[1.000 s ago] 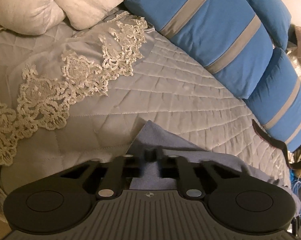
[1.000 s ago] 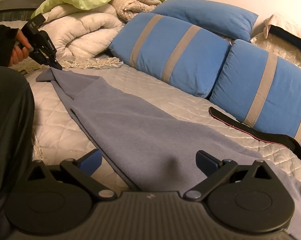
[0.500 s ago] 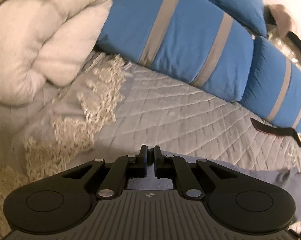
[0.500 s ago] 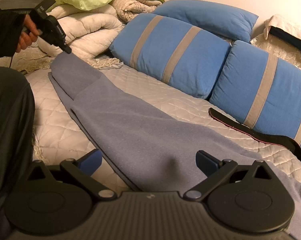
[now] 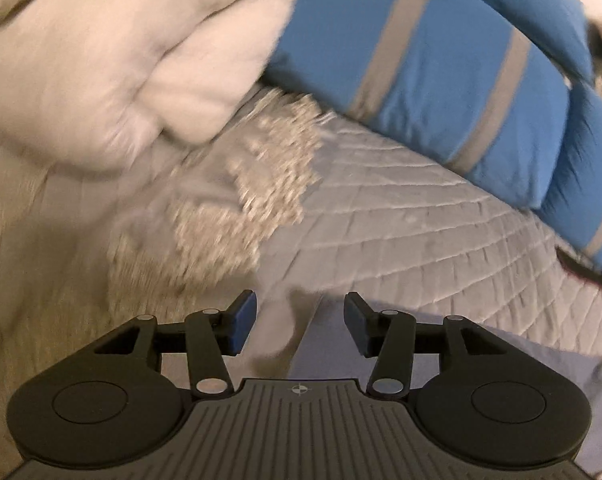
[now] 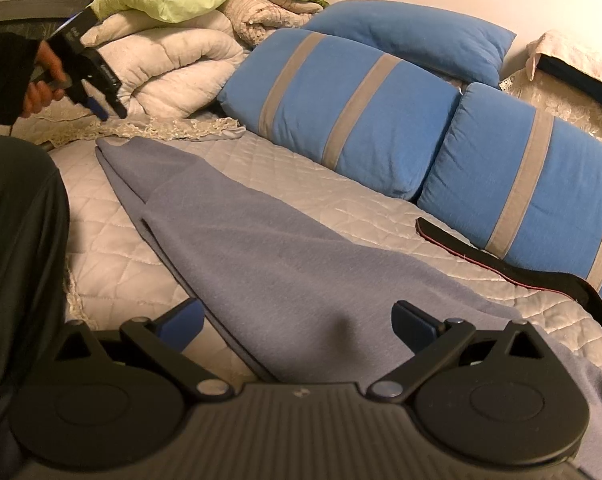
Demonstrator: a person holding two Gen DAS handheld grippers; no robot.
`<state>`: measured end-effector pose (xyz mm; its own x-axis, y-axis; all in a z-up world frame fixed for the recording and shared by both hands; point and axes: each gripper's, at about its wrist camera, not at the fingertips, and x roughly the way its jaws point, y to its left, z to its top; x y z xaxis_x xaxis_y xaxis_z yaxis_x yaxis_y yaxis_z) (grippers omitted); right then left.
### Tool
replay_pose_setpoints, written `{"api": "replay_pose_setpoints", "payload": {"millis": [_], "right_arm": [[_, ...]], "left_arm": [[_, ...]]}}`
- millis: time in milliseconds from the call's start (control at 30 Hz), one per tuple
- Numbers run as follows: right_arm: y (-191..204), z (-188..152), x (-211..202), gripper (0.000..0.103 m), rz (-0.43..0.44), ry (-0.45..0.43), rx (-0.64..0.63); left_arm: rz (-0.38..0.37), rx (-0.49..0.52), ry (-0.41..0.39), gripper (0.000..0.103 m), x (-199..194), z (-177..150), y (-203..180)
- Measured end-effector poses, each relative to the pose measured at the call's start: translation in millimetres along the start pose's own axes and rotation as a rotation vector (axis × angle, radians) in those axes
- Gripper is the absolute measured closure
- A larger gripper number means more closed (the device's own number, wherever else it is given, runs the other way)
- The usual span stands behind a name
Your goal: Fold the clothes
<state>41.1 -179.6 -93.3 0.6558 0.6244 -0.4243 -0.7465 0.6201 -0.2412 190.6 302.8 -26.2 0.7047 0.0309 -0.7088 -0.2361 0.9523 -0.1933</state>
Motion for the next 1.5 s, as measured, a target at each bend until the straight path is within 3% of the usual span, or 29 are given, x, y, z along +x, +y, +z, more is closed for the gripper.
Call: {"api": "replay_pose_setpoints", "payload": {"millis": [67, 200, 300, 533, 633, 800, 1000, 1100, 1233, 1300, 1333, 1367, 1400, 1500], "right_arm": [[1.1, -0.2, -0.1, 0.0, -0.001, -0.001, -0.008], [1.5, -0.4, -0.6, 0.0, -0.001, 0.003, -0.011], [1.6, -0.3, -0.2, 0.0, -0.005, 0.006, -0.011], [2.7, -0.8, 1.0, 0.0, -0.005, 0.012, -0.014], [2.8, -1.2, 0.4, 0.0, -0.007, 0.011, -0.017], [1.4, -0.6, 0.0, 0.0, -0.018, 0.002, -0.013], [0.9, 0.0, -0.1, 0.0, -0.018, -0.002, -0.012], [1.6, -0.1, -0.3, 0.0, -0.018, -0.005, -0.018], [0.5, -0.2, -0.7, 0.0, -0.022, -0.008, -0.014], [0.1, -0.3, -0.7, 0.0, -0.024, -0.008, -0.011], [0.2, -0.3, -0.4, 0.0, -0.025, -0.007, -0.012], [0.5, -0.3, -0.2, 0.0, -0.025, -0.006, -0.014], [0.8, -0.3, -0.2, 0.0, -0.026, -0.007, -0.016], [1.4, -0.4, -0.5, 0.0, -0.027, -0.009, -0.021]], "left_arm": [[0.032, 0.055, -0.032, 0.056, -8.5, -10.9, -2.3], [0.068, 0.37, -0.112, 0.056, -28.0, -43.2, -32.1], [0.072, 0.552, -0.13, 0.054, -34.7, -66.9, -53.0], [0.18, 1.151, -0.227, 0.051, -31.3, -130.8, -108.8], [0.247, 1.35, -0.264, 0.051, -18.1, -150.5, -117.3], [0.283, 1.534, -0.271, 0.051, -0.9, -171.8, -122.1], [0.307, 1.624, -0.303, 0.051, 10.9, -184.0, -122.6], [0.33, 1.702, -0.334, 0.051, 19.8, -189.3, -125.8], [0.37, 1.886, -0.413, 0.052, 27.5, -208.4, -118.8], [0.36, 1.905, -0.417, 0.054, 28.6, -208.1, -116.8], [0.357, 1.909, -0.417, 0.068, 28.6, -207.4, -116.0], [0.356, 1.912, -0.416, 0.093, 28.4, -206.8, -115.2], [0.353, 1.905, -0.424, 0.1, 27.5, -205.7, -113.9], [0.315, 1.855, -0.434, 0.1, 19.3, -199.1, -109.1]]}}
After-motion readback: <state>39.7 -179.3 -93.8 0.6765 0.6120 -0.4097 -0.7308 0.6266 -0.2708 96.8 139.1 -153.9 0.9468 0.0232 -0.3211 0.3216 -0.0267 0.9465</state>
